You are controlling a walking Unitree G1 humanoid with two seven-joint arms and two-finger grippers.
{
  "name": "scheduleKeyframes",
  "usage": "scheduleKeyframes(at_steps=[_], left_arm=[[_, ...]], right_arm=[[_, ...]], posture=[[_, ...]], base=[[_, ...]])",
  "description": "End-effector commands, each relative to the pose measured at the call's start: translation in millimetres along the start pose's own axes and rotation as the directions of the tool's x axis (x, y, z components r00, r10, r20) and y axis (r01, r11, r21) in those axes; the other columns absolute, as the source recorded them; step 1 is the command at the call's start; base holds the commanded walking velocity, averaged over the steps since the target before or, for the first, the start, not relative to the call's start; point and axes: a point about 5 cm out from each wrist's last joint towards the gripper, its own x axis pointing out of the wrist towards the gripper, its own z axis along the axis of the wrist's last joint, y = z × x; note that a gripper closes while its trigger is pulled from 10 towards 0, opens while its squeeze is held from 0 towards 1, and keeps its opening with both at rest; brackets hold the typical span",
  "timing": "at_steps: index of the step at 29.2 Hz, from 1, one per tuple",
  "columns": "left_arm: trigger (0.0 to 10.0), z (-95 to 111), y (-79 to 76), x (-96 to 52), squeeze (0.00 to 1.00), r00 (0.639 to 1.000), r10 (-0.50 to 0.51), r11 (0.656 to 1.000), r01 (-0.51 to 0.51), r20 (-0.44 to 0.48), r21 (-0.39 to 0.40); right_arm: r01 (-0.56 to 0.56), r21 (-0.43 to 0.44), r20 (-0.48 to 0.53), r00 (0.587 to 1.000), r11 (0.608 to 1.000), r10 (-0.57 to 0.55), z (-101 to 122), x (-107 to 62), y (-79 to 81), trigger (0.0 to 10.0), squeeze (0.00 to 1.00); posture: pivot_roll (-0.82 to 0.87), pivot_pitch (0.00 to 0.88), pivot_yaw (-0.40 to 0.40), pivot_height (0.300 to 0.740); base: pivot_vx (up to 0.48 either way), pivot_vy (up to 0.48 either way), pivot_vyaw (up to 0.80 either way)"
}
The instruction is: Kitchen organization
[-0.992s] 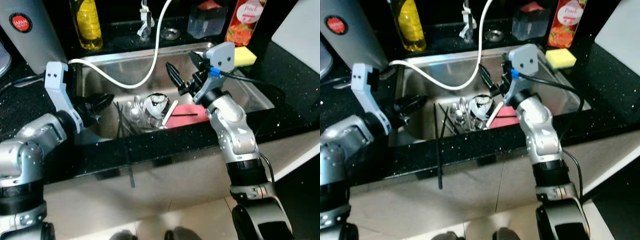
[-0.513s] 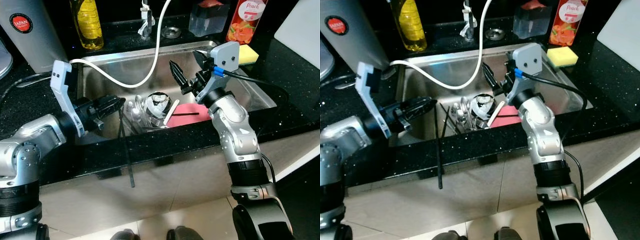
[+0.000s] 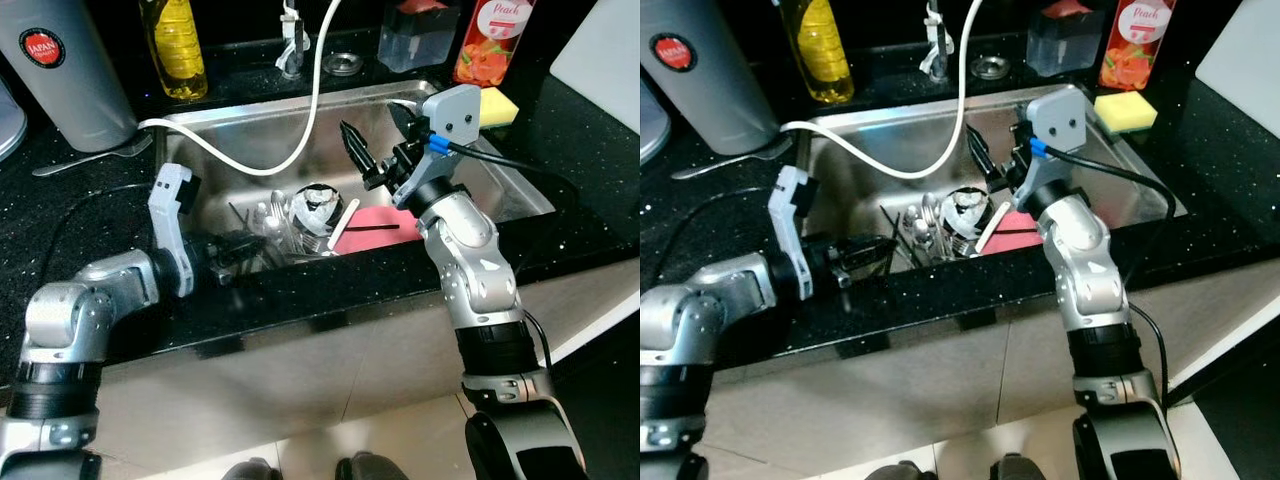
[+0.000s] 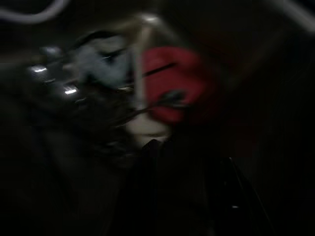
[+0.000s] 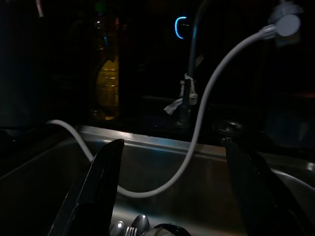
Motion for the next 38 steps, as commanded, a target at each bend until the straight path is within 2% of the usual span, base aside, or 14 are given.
scheduleKeyframes(at_steps=[1, 4, 7, 9, 11, 15, 19, 20, 26, 27, 30, 33, 35, 38], left_arm=[[10.0, -19, 12.2, -0.7, 0.00, 0.992, 0.083, 0.996, -0.086, -0.092, -0.024], [10.0, -20, 39.5, -2.0, 0.00, 0.942, 0.324, 0.944, -0.328, -0.089, -0.026], [10.0, -3, 50.5, -7.4, 0.00, 0.901, 0.433, 0.901, -0.433, 0.024, -0.037], [10.0, 5, 50.3, -8.9, 0.00, 0.895, 0.439, 0.899, -0.437, 0.078, -0.043], [10.0, 30, 40.5, -13.6, 0.00, 0.883, 0.398, 0.909, -0.417, 0.251, 0.025], [10.0, 48, 29.2, -17.9, 0.00, 0.857, 0.351, 0.910, -0.407, 0.379, 0.078], [10.0, 53, 26.0, -19.0, 0.00, 0.847, 0.339, 0.911, -0.405, 0.410, 0.083], [10.0, 68, 11.1, -21.0, 0.00, 0.815, 0.276, 0.923, -0.372, 0.510, 0.094], [10.0, 78, 6.3, -25.1, 0.00, 0.757, 0.307, 0.902, -0.424, 0.577, 0.077], [10.0, 83, 9.9, -31.7, 0.00, 0.700, 0.367, 0.867, -0.496, 0.613, 0.047], [10.0, 81, 21.6, -40.3, 0.00, 0.608, 0.487, 0.780, -0.626, 0.627, 0.000], [10.0, 78, 27.5, -43.0, 0.00, 0.569, 0.551, 0.728, -0.685, 0.610, -0.018], [10.0, 73, 37.1, -50.0, 0.00, 0.494, 0.653, 0.624, -0.780, 0.574, -0.039], [10.0, 70, 42.6, -56.2, 0.00, 0.456, 0.698, 0.578, -0.814, 0.552, -0.058]], right_arm=[[-0.005, -0.002, -0.002, 1.000, 1.000, 0.005, 0, -1.5, 2.3, 10.0, 0.00], [-0.011, 0.000, -0.002, 1.000, 1.000, 0.011, 0, -0.2, 3.5, 10.0, 0.00], [-0.013, 0.000, 0.001, 1.000, 1.000, 0.013, 1, 0.6, 3.3, 10.0, 0.00], [-0.013, 0.000, 0.001, 1.000, 1.000, 0.013, 1, 0.6, 3.2, 10.0, 0.00], [-0.015, 0.000, 0.000, 1.000, 1.000, 0.015, 1, 0.7, 3.3, 10.0, 0.00], [-0.017, 0.001, 0.000, 1.000, 1.000, 0.017, 1, 1.2, 3.7, 10.0, 0.00], [-0.018, 0.001, 0.002, 1.000, 1.000, 0.018, 1, 1.5, 4.0, 10.0, 0.00], [-0.021, 0.005, 0.008, 1.000, 1.000, 0.021, 3, 2.4, 4.4, 10.0, 0.00], [-0.025, 0.012, 0.022, 0.999, 1.000, 0.025, 6, 3.3, 5.1, 10.0, 0.00], [-0.026, 0.016, 0.033, 0.999, 1.000, 0.025, 8, 3.7, 5.0, 10.0, 0.00], [-0.019, 0.021, 0.048, 0.999, 1.000, 0.018, 13, 5.4, 4.0, 10.0, 0.00], [-0.015, 0.022, 0.058, 0.998, 1.000, 0.014, 16, 6.6, 3.5, 10.0, 0.00], [-0.003, 0.023, 0.074, 0.997, 1.000, 0.001, 20, 8.9, 1.6, 10.0, 0.00], [0.009, 0.022, 0.079, 0.997, 1.000, -0.010, 22, 9.9, -0.5, 10.0, 0.00]], posture=[[0.00, 0.082, 0.062, 0.740], [0.00, 0.080, 0.056, 0.740], [0.00, 0.080, 0.053, 0.740], [0.00, 0.080, 0.053, 0.740], [0.00, 0.079, 0.049, 0.740], [0.00, 0.080, 0.046, 0.740], [0.00, 0.080, 0.046, 0.740], [0.00, 0.080, 0.040, 0.740], [0.00, 0.078, 0.040, 0.740], [0.01, 0.077, 0.039, 0.740], [0.01, 0.075, 0.036, 0.740], [0.01, 0.074, 0.036, 0.740], [0.01, 0.069, 0.034, 0.740], [0.01, 0.068, 0.032, 0.740]], base=[[0.000, 0.000, 0.00], [0.000, 0.000, 0.00], [0.000, 0.000, 0.00], [0.000, 0.000, 0.00], [0.000, 0.000, 0.00], [0.000, 0.000, 0.00], [0.000, 0.000, 0.00], [0.000, 0.000, 0.00], [0.000, 0.000, 0.00], [0.000, 0.000, 0.00], [0.000, 0.000, 0.00], [0.000, 0.000, 0.00], [0.000, 0.000, 0.00], [0.000, 0.000, 0.00]])
